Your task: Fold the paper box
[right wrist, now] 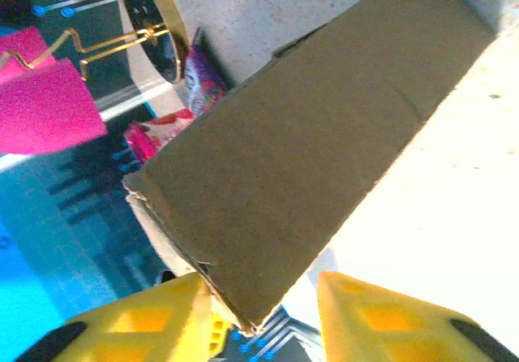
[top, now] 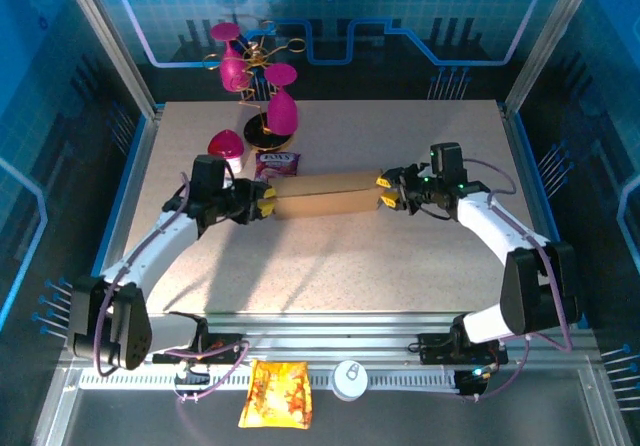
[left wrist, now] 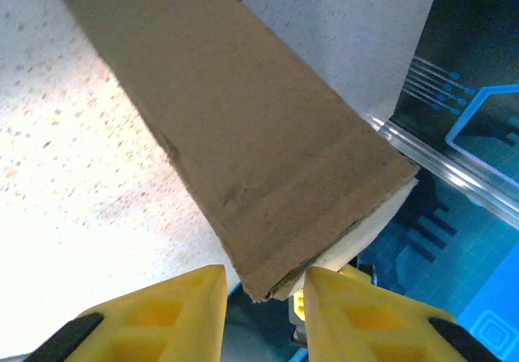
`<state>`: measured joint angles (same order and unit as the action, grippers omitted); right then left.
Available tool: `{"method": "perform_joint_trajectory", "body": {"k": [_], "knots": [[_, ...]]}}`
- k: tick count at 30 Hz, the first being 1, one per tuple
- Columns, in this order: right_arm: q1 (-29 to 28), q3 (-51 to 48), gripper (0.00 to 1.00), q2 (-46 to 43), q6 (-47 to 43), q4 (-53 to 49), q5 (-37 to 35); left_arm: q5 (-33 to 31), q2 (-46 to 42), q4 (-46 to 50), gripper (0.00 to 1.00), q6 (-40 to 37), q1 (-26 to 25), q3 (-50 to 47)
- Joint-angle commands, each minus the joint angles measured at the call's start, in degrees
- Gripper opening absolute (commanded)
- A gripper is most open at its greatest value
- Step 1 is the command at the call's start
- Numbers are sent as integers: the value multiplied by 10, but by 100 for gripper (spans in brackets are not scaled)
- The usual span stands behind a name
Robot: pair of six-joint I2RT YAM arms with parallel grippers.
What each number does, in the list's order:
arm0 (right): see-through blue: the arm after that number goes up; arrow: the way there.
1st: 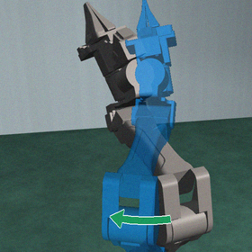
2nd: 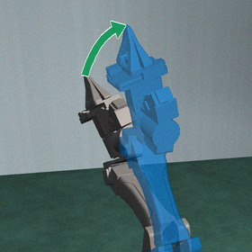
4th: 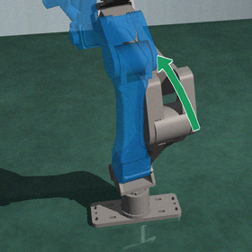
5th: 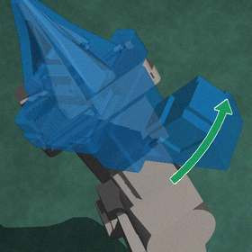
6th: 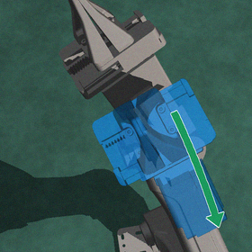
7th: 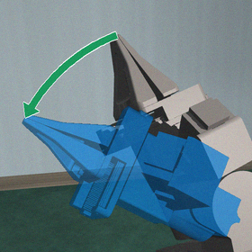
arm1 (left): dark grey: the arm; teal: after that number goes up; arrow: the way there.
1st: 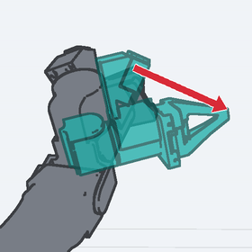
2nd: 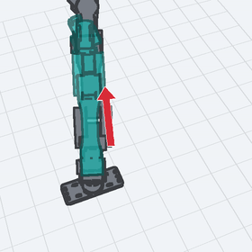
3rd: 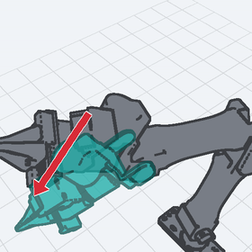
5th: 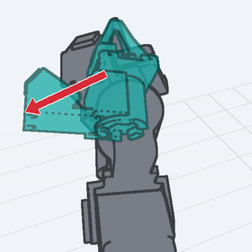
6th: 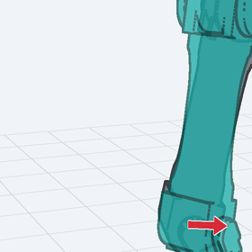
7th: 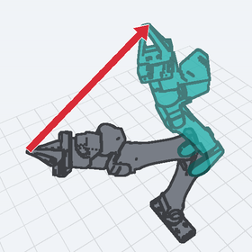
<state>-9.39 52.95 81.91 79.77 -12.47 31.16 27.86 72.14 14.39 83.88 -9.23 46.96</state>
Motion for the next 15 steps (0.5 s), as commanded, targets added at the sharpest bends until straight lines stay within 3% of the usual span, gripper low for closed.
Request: {"method": "perform_joint_trajectory", "body": {"k": [1, 9, 15], "knots": [[11, -16, 45, -40, -66, -140, -69, -27, -45, 76, 35, -3, -7, -35], [14, -64, 68, -194, -144, -323, -208, -73, -179, 166, 45, 16, -9, -130], [26, -38, 73, -234, -194, -367, -266, -104, -231, 201, 45, 16, -10, -122]]}}
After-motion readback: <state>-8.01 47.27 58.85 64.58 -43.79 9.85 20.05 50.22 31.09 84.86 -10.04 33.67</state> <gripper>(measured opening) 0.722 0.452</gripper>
